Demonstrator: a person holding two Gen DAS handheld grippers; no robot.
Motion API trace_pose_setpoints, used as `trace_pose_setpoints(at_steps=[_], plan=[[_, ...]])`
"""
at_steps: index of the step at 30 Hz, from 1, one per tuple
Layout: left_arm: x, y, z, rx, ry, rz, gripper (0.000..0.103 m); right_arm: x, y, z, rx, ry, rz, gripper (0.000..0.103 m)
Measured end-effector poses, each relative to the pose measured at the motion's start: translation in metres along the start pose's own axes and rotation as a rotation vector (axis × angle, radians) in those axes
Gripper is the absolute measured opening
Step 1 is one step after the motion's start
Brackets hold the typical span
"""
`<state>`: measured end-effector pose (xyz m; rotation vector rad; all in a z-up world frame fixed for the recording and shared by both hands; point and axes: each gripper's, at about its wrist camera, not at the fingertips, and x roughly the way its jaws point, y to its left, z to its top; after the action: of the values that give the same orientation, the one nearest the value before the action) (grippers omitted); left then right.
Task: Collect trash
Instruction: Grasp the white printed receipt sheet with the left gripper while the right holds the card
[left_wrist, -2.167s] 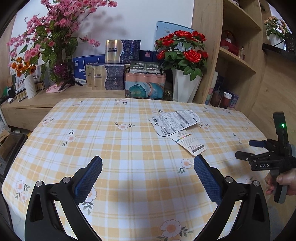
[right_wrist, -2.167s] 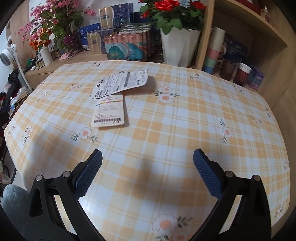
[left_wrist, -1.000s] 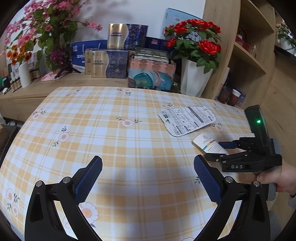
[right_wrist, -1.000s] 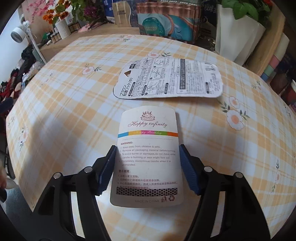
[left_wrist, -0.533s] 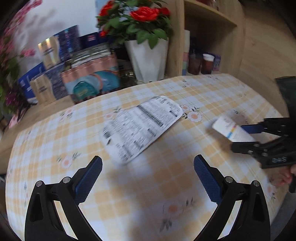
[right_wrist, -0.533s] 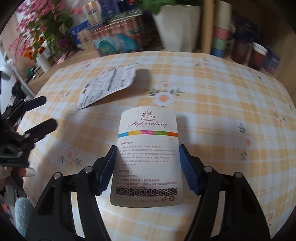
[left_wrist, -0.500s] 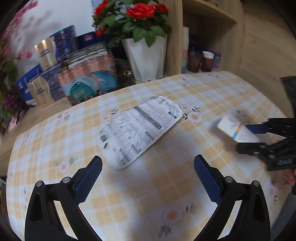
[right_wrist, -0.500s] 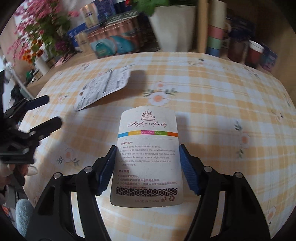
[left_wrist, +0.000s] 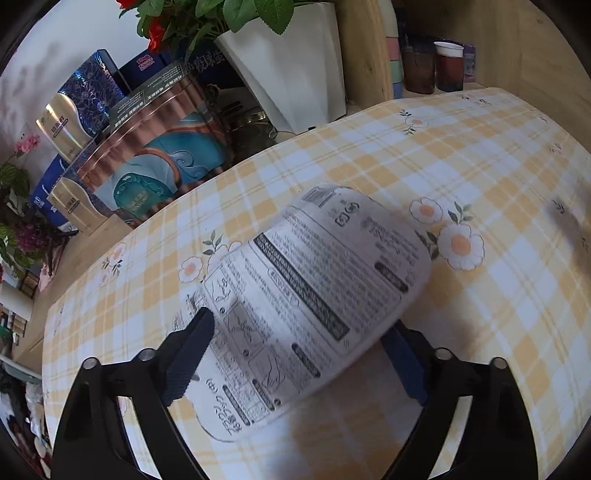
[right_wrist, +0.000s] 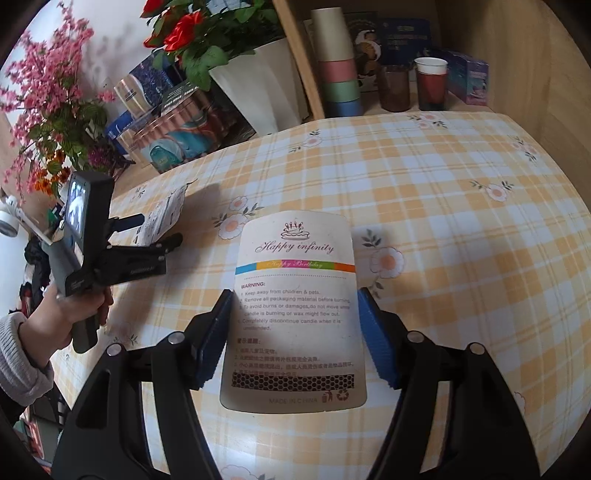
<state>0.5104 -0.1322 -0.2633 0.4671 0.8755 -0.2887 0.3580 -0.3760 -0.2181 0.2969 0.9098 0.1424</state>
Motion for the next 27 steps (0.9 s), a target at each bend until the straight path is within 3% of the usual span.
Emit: trace_pose_setpoints(at_steps=[1, 2, 7, 10, 17, 21, 27], plan=[[0.0, 0.001, 0.002, -0.004, 0.004, -0.024, 0.066, -0.001, -0.001, -0.001, 0.003, 0.001, 0.001, 0.067], [0.0, 0.002, 0.003, -0.006, 0.007, -0.043, 0.058, -0.001, -0.003, -0.002, 0.007, 0.002, 0.004, 0.067], [-0.026, 0.013, 0.0, -0.007, -0.047, -0.089, 0.027, -0.007, 0.001, -0.007, 0.013, -0.007, 0.015, 0.067], [-0.054, 0.033, -0.001, -0.041, -0.084, -0.129, 0.015, -0.015, 0.008, -0.009, 0.006, -0.024, 0.025, 0.067], [-0.119, 0.097, -0.013, -0.25, -0.138, -0.26, 0.009, -0.036, 0.032, -0.017, -0.008, -0.058, 0.06, 0.067], [-0.15, 0.106, -0.03, -0.286, -0.16, -0.284, 0.001, -0.049, 0.05, -0.023, -0.02, -0.07, 0.081, 0.067], [-0.194, 0.103, -0.064, -0.307, -0.185, -0.343, 0.001, -0.068, 0.073, -0.037, -0.043, -0.078, 0.097, 0.067]])
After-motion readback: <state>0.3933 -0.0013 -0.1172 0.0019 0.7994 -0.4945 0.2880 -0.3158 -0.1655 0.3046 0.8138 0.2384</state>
